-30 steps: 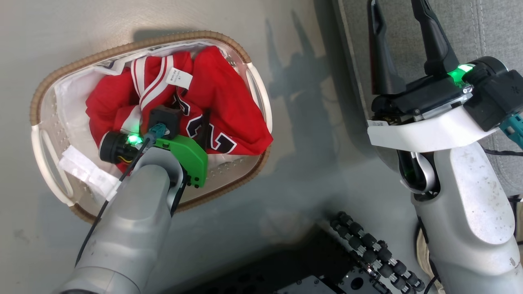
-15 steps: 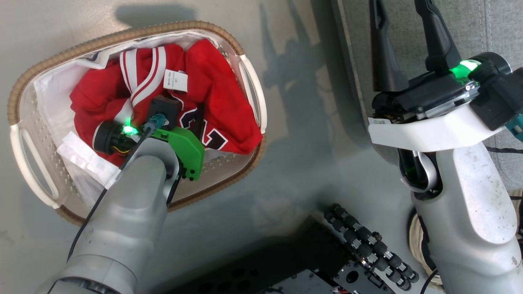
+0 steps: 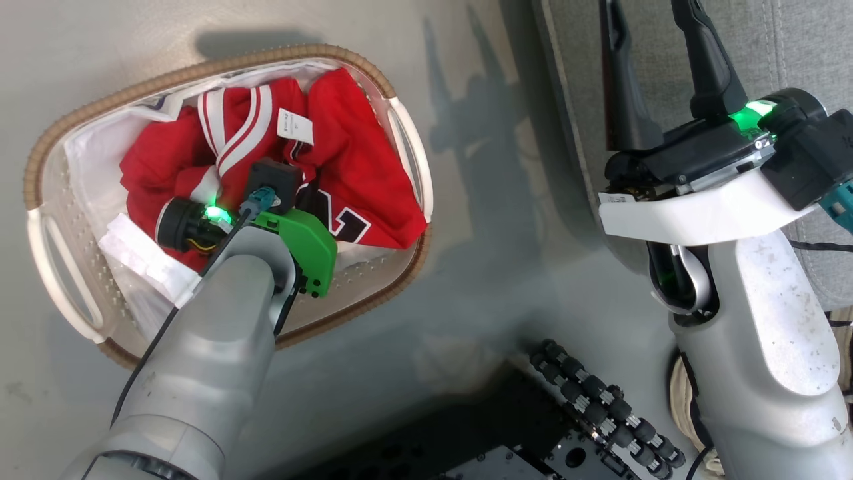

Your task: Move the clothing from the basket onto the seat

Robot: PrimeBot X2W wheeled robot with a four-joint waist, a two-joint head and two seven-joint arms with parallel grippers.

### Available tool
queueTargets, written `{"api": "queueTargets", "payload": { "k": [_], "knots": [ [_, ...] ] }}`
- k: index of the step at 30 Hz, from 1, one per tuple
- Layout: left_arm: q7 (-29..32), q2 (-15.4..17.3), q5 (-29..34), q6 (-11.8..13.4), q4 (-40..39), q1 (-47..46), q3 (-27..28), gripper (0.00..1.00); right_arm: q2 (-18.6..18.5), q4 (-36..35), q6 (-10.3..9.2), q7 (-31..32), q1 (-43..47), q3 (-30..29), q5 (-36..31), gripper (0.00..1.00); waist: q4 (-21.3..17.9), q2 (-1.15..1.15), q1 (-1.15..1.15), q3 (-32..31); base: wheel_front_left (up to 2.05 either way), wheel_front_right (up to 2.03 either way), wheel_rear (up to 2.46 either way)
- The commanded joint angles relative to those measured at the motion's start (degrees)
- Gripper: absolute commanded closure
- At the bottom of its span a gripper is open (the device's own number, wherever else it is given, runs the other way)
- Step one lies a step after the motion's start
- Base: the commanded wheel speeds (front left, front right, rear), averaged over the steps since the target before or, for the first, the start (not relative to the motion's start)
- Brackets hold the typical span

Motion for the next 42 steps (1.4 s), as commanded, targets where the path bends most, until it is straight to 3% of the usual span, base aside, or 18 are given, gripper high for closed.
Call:
{"api": "queueTargets", "payload": {
  "k": [1,17,24,34,42],
  "knots": [
    [0.0,0.3,-0.5,-0.3,-0.5,0.5,-0.5,1.0,-0.1,0.4,-0.02,-0.3,0.1,-0.2,-0.4,0.0,0.6,0.0,0.0,-1.0,0.0,0.0,0.0],
    [0.0,0.3,-4.1,-0.5,-7.9,5.9,-4.5,1.0,-0.2,3.7,-0.02,-0.3,2.5,-0.1,-3.8,0.0,6.1,0.0,0.0,-11.1,0.0,0.0,0.0],
    [0.0,0.3,-2.8,-0.5,-12.4,9.0,-5.6,1.0,-1.4,5.4,-0.02,-0.3,4.9,-0.7,-4.5,0.0,9.4,0.0,0.0,-17.3,0.0,0.0,0.0],
    [0.0,0.3,-0.4,-0.2,-19.3,14.7,-3.9,1.0,-3.0,7.2,-0.02,-0.3,9.2,-1.6,-4.8,0.0,14.1,0.0,0.0,-25.5,0.0,0.0,0.0],
    [0.0,0.3,2.5,0.1,-26.9,20.4,0.6,1.0,-3.5,9.5,-0.02,-0.3,12.8,-2.3,-5.0,0.0,16.2,0.0,0.0,-32.2,0.0,0.0,0.0]
  ]
}}
